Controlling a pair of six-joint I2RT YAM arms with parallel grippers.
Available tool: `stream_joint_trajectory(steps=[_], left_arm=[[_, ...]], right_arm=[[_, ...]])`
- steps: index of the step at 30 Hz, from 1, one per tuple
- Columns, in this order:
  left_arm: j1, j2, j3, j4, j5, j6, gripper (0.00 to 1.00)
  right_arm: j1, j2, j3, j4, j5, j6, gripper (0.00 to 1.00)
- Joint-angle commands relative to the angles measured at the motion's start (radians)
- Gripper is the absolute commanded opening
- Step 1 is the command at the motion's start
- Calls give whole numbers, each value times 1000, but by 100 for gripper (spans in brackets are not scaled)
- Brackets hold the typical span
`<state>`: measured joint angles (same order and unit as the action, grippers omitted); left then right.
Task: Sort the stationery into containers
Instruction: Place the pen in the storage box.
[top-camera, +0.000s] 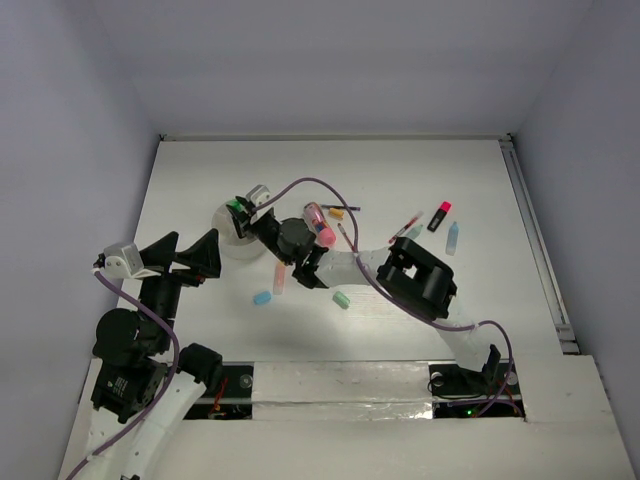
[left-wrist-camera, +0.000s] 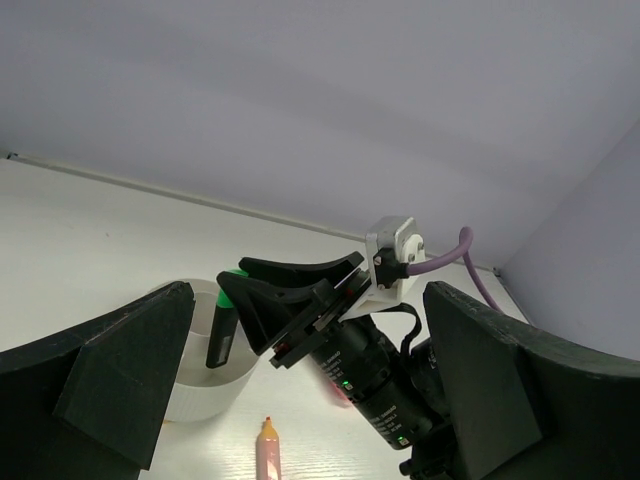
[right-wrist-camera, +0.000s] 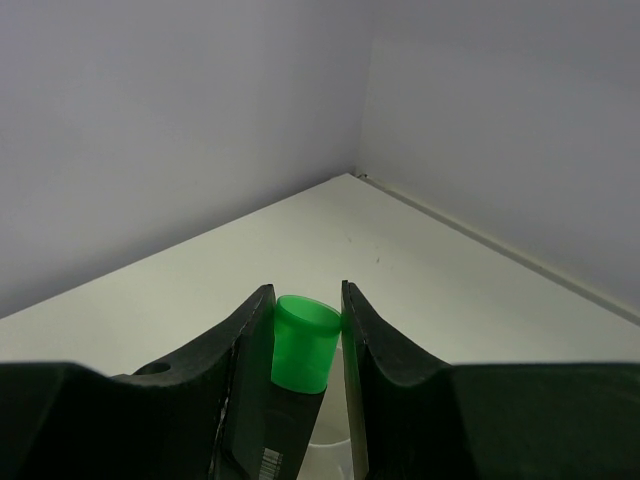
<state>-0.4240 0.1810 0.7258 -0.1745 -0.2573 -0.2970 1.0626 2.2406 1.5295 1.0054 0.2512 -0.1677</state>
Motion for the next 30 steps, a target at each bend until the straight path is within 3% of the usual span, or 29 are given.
stream_joint_trajectory(steps=[1, 17, 20, 30], left_arm=[[4, 9, -9, 53, 15, 1, 99], [13, 3, -9, 50, 15, -1, 99], [13, 5, -11, 50, 16, 1, 99], [13, 3, -9, 52, 20, -2, 99]], right_arm=[[11, 10, -14, 105, 30, -10, 14], [20, -9, -55, 125, 33, 14, 25], [30, -18, -65, 128, 30, 11, 36], [39, -81, -86, 87, -1, 8, 54]])
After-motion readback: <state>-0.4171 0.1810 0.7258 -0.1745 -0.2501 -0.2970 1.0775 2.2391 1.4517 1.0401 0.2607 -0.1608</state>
